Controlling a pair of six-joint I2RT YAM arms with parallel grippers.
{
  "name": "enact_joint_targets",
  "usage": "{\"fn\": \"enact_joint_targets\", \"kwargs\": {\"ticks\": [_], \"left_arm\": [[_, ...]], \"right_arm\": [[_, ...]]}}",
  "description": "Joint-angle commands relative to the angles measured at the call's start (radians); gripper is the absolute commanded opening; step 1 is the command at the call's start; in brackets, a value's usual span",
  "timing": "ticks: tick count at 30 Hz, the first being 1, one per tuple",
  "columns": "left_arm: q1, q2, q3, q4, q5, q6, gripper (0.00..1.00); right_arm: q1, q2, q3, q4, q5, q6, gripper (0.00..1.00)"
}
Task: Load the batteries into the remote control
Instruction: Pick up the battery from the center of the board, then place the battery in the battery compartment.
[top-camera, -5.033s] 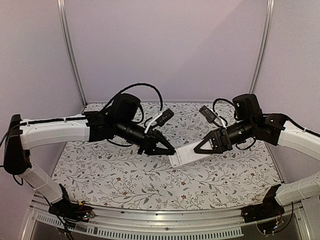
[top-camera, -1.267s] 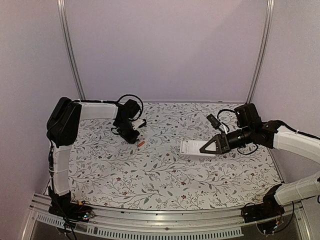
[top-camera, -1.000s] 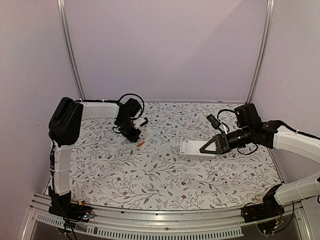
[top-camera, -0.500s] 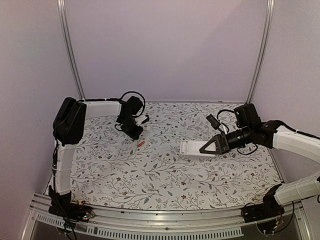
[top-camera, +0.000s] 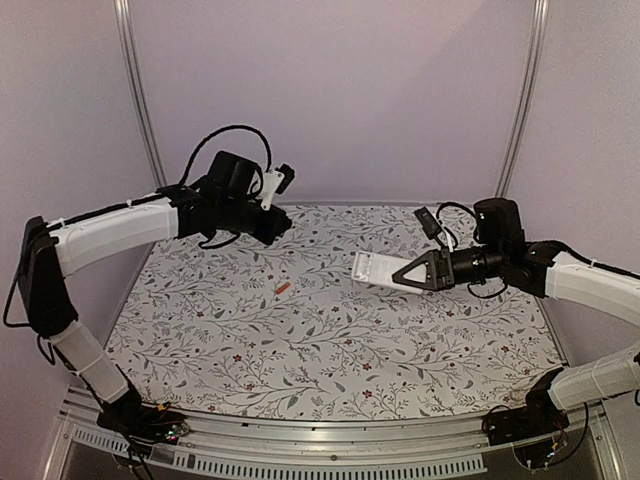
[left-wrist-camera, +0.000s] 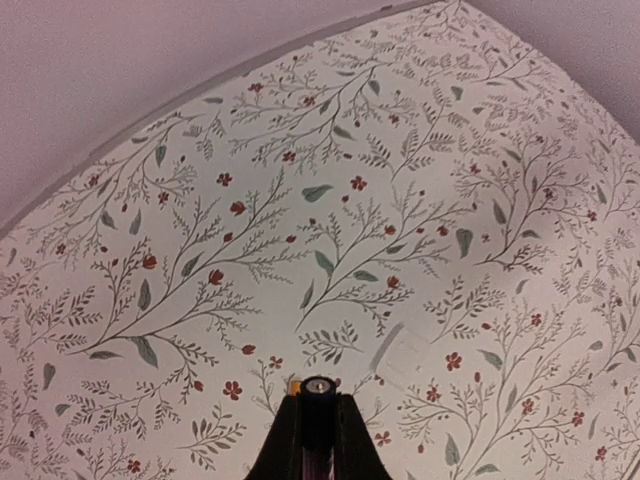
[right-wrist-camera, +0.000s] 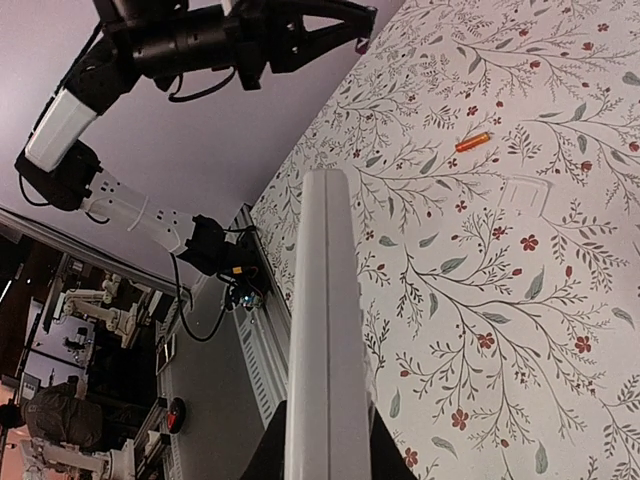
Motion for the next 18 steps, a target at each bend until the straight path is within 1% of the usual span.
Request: {"fn": "enact_joint_targets", "kwargs": {"ticks": [1, 2, 5, 7, 8, 13, 18], "left_arm": [[-0.143, -0.167, -0.154, 0.326, 0.011, -0.094, 0.00], [-0.171, -0.199, -0.198, 0.389, 0.014, -0.112, 0.00], [-0.258, -0.278, -0.336, 0.640, -0.037, -0.187, 0.00], [-0.307, -0.300, -0.413, 0.787, -0.069, -0.210, 0.00], [-0.331, -0.299, -0.423, 0.815, -0.085, -0.210, 0.00], [-0.417, -0.252, -0.404, 0.842, -0.125, -0.173, 0.00], [-0.466, -0.213, -0.390, 0.878, -0.155, -0.153, 0.00]], "right_arm": [[0.017, -0.016, -0.009, 0.072, 0.018, 0.043, 0.00], [0.024, -0.017, -0.009, 0.074, 0.021, 0.045, 0.00], [0.042, -0.017, -0.012, 0.083, 0.038, 0.057, 0.00], [0.051, -0.017, -0.012, 0.091, 0.041, 0.068, 0.00], [0.056, -0.016, -0.011, 0.092, 0.046, 0.079, 0.00], [0.071, -0.017, -0.009, 0.101, 0.055, 0.122, 0.00], [0.072, -0.021, -0.015, 0.100, 0.057, 0.148, 0.00]]}}
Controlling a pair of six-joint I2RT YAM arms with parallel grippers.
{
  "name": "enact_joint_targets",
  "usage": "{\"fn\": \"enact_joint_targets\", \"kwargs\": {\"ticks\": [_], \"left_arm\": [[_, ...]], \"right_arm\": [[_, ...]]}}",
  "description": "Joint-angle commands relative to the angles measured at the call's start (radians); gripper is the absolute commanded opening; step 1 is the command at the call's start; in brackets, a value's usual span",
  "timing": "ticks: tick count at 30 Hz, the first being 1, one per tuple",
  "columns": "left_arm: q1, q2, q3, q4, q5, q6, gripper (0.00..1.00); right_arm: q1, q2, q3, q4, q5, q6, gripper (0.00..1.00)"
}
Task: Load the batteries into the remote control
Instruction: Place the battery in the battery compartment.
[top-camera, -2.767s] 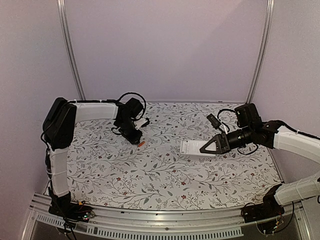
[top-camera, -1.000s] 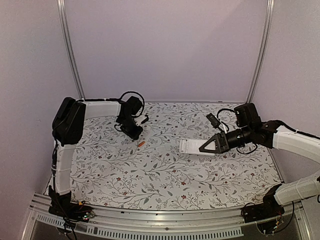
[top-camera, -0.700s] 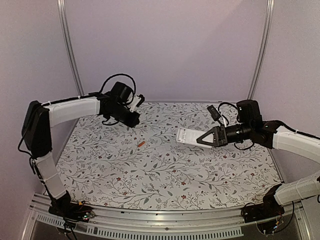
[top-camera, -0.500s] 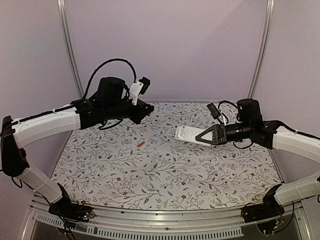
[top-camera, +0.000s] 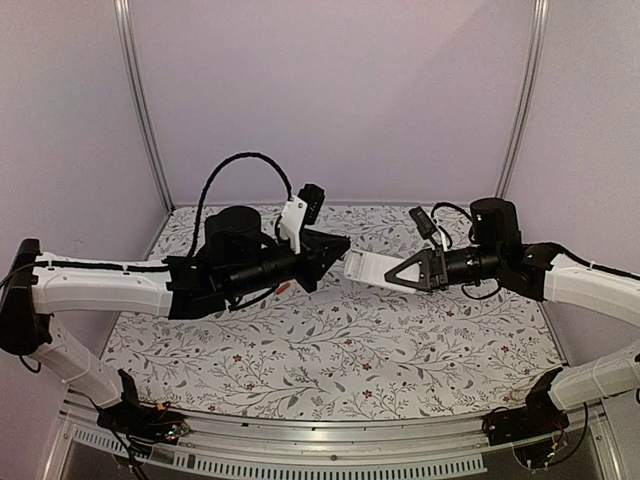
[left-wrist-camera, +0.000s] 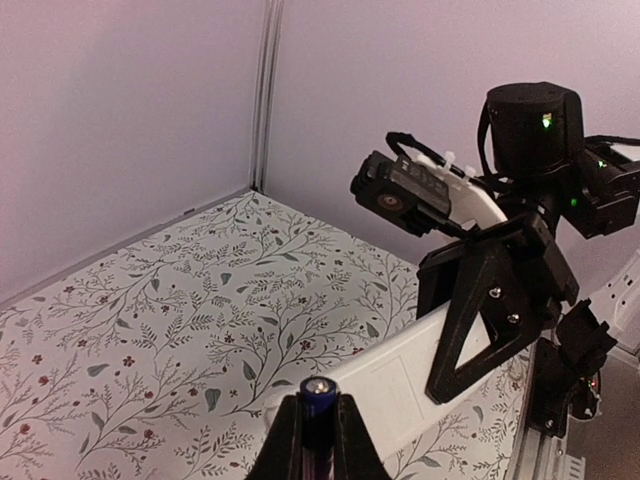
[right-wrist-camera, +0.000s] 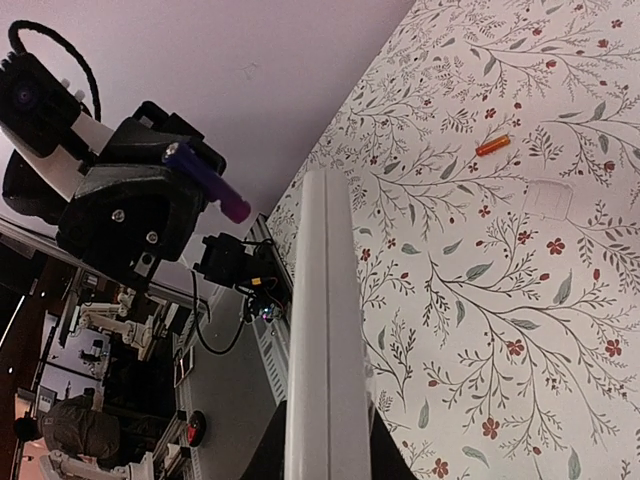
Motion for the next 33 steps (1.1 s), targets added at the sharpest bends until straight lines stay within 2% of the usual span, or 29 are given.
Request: {"fn": "enact_joint_targets", "kwargs": {"ticks": [1, 25, 33], "left_arm": [[-0.042, 0.042, 0.023, 0.098, -0.050, 0.013, 0.00], [-0.066, 0.103, 0.035, 0.106, -0.111, 0.078, 0.00], [-0.066, 0.108, 0.051, 0.064, -0.125, 0.084, 0.10]], "right_arm": [[0.007, -0.023, -0.015, 0.028, 0.011, 0.040, 0.00], [0.007, -0.074, -0.032, 0.126, -0.022, 0.125, 0.00], [0.007, -0.070, -0.031, 0.125, -0.023, 0.123, 0.00]]}}
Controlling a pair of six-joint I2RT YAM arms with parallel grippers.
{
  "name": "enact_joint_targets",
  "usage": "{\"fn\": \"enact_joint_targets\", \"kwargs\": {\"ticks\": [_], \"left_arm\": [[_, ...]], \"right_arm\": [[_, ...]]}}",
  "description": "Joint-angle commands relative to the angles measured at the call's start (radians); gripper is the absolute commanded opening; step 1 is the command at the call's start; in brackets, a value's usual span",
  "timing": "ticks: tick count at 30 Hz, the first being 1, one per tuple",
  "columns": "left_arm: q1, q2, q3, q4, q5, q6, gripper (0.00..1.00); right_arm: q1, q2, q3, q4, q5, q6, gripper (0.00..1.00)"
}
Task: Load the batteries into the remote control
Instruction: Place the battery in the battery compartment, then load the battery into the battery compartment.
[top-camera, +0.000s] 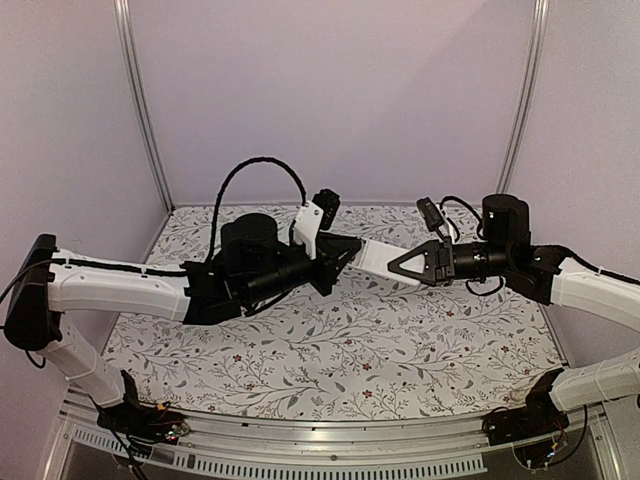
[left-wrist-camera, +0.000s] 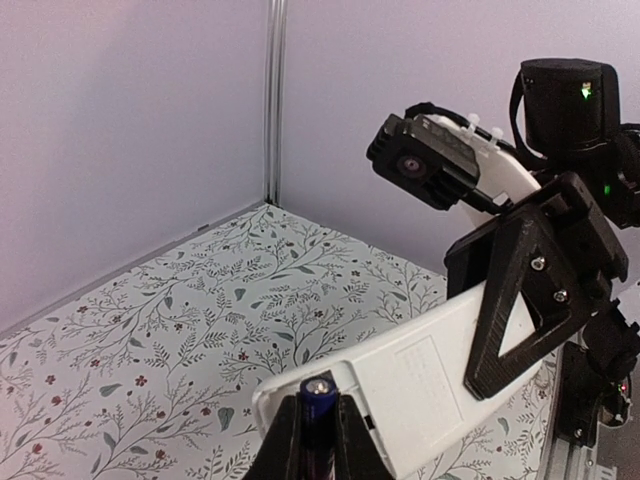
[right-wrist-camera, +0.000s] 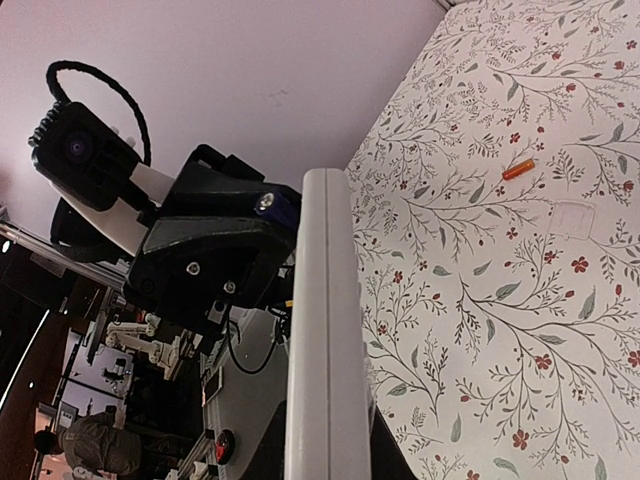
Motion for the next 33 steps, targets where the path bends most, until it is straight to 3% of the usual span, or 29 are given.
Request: {"fn": "enact_joint_targets", "kwargs": {"ticks": [1, 13, 18, 28, 31, 33], "left_arm": [[-0.012, 0.021, 0.023, -0.035, -0.030, 0.018, 0.11], [-0.012, 0.023, 0.032, -0.054, -0.045, 0.016, 0.25], [-0.012, 0.019, 0.035, -0.057, -0.061, 0.007, 0.37], [-0.010, -0.013, 0.006, -0.006, -0.058, -0.124, 0.75], [-0.008, -0.047, -0.032, 0.032, -0.119, -0.217, 0.98], [-0.001, -0.075, -0.077, 0.075, -0.181, -0.311, 1.00]], "right_arm": [[0.007, -0.015, -0.013, 0.035, -0.017, -0.001, 0.00], [0.006, -0.003, -0.013, 0.032, -0.012, -0.003, 0.00], [0.007, 0.010, -0.013, 0.018, 0.000, -0.004, 0.00], [0.005, 0.016, -0.011, -0.046, 0.090, -0.047, 0.00], [0.005, 0.012, -0.012, -0.085, 0.136, -0.064, 0.00], [0.006, 0.008, -0.011, -0.092, 0.155, -0.071, 0.00]]}}
